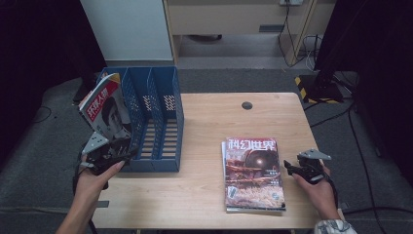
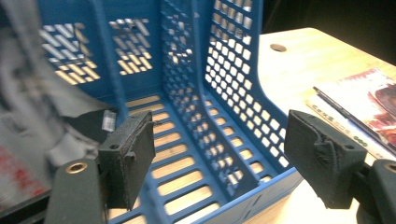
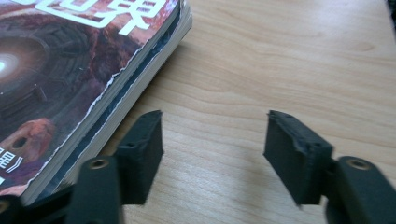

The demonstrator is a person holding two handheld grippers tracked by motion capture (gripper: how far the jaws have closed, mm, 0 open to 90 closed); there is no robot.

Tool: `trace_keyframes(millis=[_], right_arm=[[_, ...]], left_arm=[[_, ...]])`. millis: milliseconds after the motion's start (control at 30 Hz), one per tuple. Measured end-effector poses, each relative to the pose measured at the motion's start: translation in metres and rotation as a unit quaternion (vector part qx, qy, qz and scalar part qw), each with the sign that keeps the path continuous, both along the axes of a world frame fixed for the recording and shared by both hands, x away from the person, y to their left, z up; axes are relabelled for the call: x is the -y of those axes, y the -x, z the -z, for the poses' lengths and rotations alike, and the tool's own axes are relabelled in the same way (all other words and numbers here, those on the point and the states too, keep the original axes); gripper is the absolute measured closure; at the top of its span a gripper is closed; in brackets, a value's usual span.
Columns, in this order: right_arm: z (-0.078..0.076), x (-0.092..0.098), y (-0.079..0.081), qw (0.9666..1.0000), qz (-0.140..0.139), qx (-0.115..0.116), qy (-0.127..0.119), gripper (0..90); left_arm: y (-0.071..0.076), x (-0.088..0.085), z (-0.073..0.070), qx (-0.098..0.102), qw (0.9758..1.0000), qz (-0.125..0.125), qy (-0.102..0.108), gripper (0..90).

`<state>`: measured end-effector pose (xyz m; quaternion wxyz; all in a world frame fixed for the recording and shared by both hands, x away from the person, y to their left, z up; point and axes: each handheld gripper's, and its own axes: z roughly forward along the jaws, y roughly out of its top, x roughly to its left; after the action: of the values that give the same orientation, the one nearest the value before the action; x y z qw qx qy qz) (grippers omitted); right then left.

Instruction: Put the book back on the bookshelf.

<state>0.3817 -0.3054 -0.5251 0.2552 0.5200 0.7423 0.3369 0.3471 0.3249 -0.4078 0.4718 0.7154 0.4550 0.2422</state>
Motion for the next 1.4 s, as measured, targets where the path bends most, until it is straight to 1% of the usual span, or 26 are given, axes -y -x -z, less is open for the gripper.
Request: trace_keyframes(millis=[100, 133, 167, 200, 233, 267, 400, 433, 467, 700, 767, 833, 867, 933, 967, 1000, 1033, 1067, 1167, 1200, 1233, 1267, 1300, 1333, 1367, 1400], right_arm=[[-0.005, 0.001, 0.004, 0.9999, -0.009, 0.011, 0.000, 56.1], [-0.005, 0.001, 0.004, 0.9999, -0.009, 0.011, 0.000, 56.1], [-0.007, -0.001, 0.006, 0.9995, -0.021, 0.022, 0.009, 64.2], [-0.007, -0.001, 0.006, 0.9995, -0.021, 0.022, 0.009, 64.2], [-0.009, -0.003, 0.008, 0.9991, -0.030, 0.030, 0.006, 70.9], [-0.011, -0.004, 0.008, 0.9989, -0.034, 0.031, 0.006, 73.4], [-0.014, -0.005, 0.011, 0.9983, -0.045, 0.037, 0.003, 79.0], [-0.016, -0.007, 0.012, 0.9979, -0.051, 0.040, -0.003, 80.3], [-0.016, -0.007, 0.012, 0.9979, -0.051, 0.040, -0.003, 80.3], [-0.022, -0.017, 0.016, 0.9960, -0.073, 0.052, -0.005, 74.1], [-0.024, -0.021, 0.017, 0.9953, -0.081, 0.051, -0.010, 67.7], [-0.024, -0.023, 0.016, 0.9949, -0.086, 0.051, -0.014, 65.2], [-0.025, -0.027, 0.016, 0.9934, -0.103, 0.045, -0.020, 60.2], [-0.025, -0.029, 0.016, 0.9927, -0.110, 0.046, -0.018, 57.4], [-0.026, -0.034, 0.016, 0.9919, -0.116, 0.047, -0.024, 51.7], [-0.026, -0.034, 0.016, 0.9919, -0.116, 0.047, -0.024, 51.7], [-0.028, -0.038, 0.015, 0.9912, -0.120, 0.049, -0.026, 45.4], [-0.028, -0.039, 0.016, 0.9911, -0.121, 0.049, -0.027, 43.5], [-0.027, -0.038, 0.015, 0.9918, -0.117, 0.042, -0.030, 39.2], [-0.027, -0.038, 0.015, 0.9918, -0.117, 0.042, -0.030, 39.2], [-0.025, -0.035, 0.015, 0.9922, -0.115, 0.036, -0.033, 37.8], [-0.024, -0.035, 0.015, 0.9926, -0.112, 0.033, -0.034, 37.2], [-0.024, -0.034, 0.014, 0.9927, -0.112, 0.033, -0.033, 36.6], [-0.023, -0.034, 0.014, 0.9929, -0.109, 0.030, -0.036, 36.1], [-0.022, -0.034, 0.014, 0.9930, -0.108, 0.028, -0.039, 35.5], [-0.022, -0.034, 0.014, 0.9930, -0.108, 0.028, -0.039, 35.5]], left_arm=[[-0.004, 0.017, 0.002, -0.008, 0.9997, 0.024, -0.003, 24.8], [-0.004, 0.017, 0.002, -0.008, 0.9997, 0.024, -0.003, 24.8], [-0.007, 0.026, 0.003, -0.012, 0.9993, 0.035, -0.006, 24.8], [-0.007, 0.026, 0.003, -0.012, 0.9993, 0.035, -0.006, 24.7], [-0.010, 0.036, 0.005, -0.016, 0.9989, 0.043, -0.008, 24.5], [-0.010, 0.036, 0.005, -0.016, 0.9989, 0.043, -0.008, 24.3], [-0.016, 0.059, 0.009, -0.020, 0.9980, 0.059, -0.013, 24.2], [-0.020, 0.071, 0.011, -0.023, 0.9970, 0.072, -0.016, 24.1], [-0.020, 0.071, 0.011, -0.023, 0.9970, 0.072, -0.016, 24.0], [-0.027, 0.120, 0.019, -0.034, 0.9921, 0.118, -0.025, 23.5], [-0.030, 0.137, 0.022, -0.040, 0.9906, 0.128, -0.026, 23.4], [-0.031, 0.143, 0.024, -0.043, 0.9898, 0.133, -0.028, 23.4], [-0.032, 0.150, 0.026, -0.047, 0.9892, 0.136, -0.028, 23.3], [-0.034, 0.165, 0.030, -0.055, 0.9878, 0.143, -0.032, 23.3], [-0.035, 0.179, 0.033, -0.059, 0.9865, 0.150, -0.032, 23.1], [-0.035, 0.179, 0.033, -0.059, 0.9865, 0.150, -0.032, 23.1], [-0.035, 0.186, 0.035, -0.060, 0.9858, 0.153, -0.031, 23.1], [-0.037, 0.200, 0.038, -0.063, 0.9849, 0.158, -0.032, 23.0], [-0.038, 0.219, 0.043, -0.068, 0.9842, 0.162, -0.021, 23.0], [-0.038, 0.219, 0.043, -0.068, 0.9842, 0.162, -0.021, 23.0], [-0.038, 0.232, 0.048, -0.071, 0.9828, 0.170, -0.014, 23.0], [-0.038, 0.232, 0.048, -0.071, 0.9828, 0.170, -0.014, 22.9], [-0.037, 0.244, 0.054, -0.074, 0.9810, 0.179, -0.016, 22.7], [-0.037, 0.244, 0.054, -0.074, 0.9810, 0.179, -0.016, 22.6], [-0.035, 0.253, 0.063, -0.076, 0.9786, 0.190, -0.017, 22.3], [-0.035, 0.253, 0.063, -0.076, 0.9786, 0.190, -0.017, 22.0]])
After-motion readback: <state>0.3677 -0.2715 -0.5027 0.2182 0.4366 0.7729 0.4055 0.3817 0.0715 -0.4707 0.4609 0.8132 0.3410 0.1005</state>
